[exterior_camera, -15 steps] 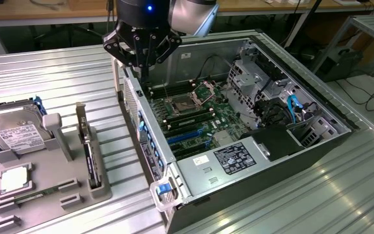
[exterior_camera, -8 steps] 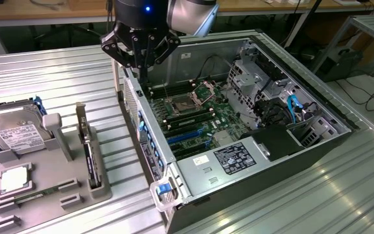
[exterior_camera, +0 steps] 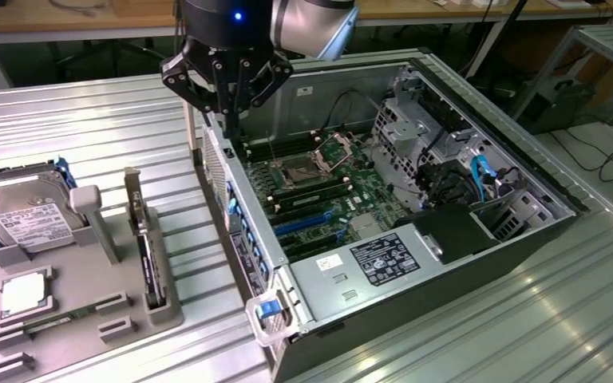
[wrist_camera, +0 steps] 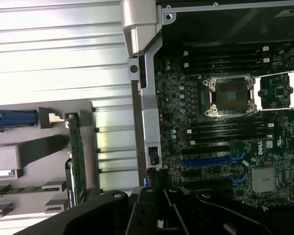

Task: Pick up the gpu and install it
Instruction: 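Reach for the gpu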

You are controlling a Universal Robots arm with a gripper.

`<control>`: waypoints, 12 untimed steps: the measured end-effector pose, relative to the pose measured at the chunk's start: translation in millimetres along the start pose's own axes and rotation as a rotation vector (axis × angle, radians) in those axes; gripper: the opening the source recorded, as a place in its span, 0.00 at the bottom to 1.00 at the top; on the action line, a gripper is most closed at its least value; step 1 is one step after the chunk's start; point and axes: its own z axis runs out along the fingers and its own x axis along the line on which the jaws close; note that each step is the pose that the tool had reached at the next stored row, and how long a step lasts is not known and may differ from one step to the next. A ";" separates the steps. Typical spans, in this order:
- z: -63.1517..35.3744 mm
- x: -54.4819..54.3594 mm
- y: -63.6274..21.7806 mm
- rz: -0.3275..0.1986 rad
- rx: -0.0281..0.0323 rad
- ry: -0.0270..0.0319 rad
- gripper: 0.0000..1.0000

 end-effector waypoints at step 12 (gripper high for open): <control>-0.4 6.6 -4.8 0.000 0.0000 0.0000 0.11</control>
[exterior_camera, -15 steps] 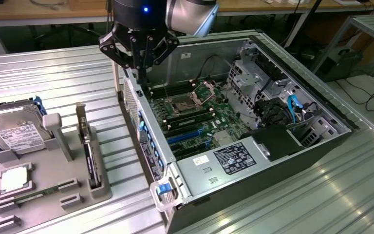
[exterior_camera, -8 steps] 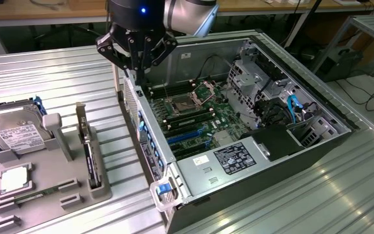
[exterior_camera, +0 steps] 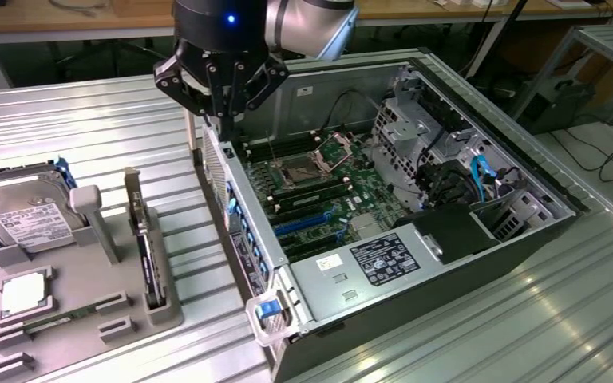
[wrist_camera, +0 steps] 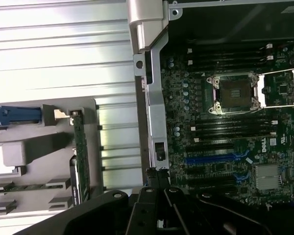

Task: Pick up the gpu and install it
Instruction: 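Reach for the gpu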

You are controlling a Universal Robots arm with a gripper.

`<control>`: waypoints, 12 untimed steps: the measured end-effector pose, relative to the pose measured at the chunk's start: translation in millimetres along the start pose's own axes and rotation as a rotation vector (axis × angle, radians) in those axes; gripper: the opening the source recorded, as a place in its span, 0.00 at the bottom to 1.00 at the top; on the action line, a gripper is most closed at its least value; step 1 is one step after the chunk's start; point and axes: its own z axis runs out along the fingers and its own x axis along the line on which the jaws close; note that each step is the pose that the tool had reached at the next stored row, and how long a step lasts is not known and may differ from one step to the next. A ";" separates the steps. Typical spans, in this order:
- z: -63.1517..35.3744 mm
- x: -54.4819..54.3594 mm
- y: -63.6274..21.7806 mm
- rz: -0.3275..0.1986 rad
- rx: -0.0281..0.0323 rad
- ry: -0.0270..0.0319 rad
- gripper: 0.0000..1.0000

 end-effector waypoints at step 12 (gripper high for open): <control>-0.4 6.8 -5.1 0.000 0.0001 0.0000 0.11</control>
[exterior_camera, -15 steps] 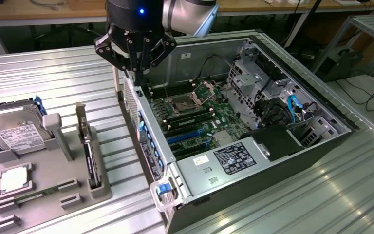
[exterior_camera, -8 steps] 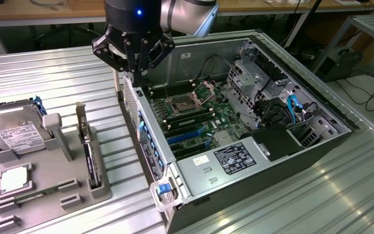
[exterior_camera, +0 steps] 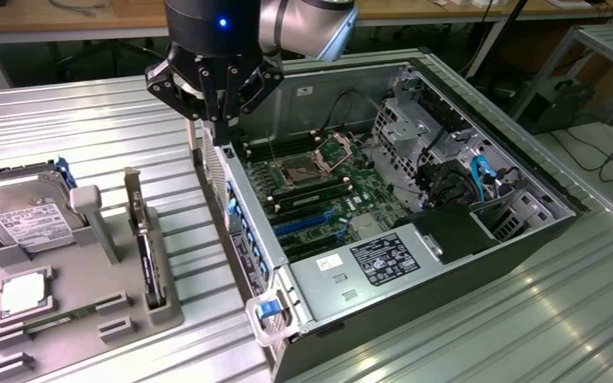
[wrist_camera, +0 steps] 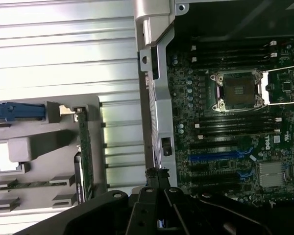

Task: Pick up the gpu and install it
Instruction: 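Reach for the gpu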

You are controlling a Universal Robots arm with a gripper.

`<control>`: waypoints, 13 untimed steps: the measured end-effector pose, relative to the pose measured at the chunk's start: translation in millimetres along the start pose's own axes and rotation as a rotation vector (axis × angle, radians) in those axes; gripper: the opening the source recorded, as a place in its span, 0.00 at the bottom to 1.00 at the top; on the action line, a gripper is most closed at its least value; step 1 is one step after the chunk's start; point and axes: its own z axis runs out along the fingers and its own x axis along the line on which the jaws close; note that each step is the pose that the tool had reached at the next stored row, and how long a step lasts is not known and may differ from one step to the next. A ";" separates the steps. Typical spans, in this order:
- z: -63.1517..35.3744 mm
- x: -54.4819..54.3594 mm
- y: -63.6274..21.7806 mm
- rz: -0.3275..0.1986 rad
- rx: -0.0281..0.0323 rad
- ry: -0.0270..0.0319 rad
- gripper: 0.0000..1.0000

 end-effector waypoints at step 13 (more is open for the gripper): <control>-0.3 7.4 -5.4 0.000 -0.0001 -0.0001 0.11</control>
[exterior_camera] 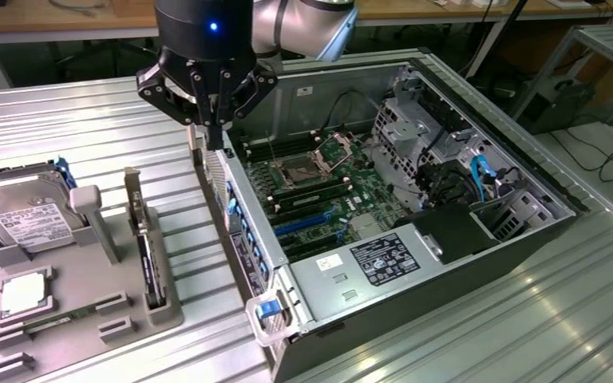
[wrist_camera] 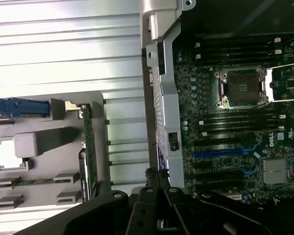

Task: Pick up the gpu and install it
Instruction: 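Reach for the gpu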

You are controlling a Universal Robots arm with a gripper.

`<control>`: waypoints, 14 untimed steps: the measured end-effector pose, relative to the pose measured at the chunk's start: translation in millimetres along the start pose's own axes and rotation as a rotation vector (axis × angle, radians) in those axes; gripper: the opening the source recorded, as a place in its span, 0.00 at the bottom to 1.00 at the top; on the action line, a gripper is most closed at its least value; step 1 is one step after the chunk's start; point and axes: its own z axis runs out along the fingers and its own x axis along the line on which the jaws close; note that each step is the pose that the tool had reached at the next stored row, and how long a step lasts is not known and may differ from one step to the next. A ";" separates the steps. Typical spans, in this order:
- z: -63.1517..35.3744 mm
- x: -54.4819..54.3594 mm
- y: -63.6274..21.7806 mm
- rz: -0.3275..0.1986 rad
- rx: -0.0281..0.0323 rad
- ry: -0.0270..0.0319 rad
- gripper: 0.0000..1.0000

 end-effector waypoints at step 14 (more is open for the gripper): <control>-0.5 9.3 -7.2 0.000 0.0000 0.0000 0.11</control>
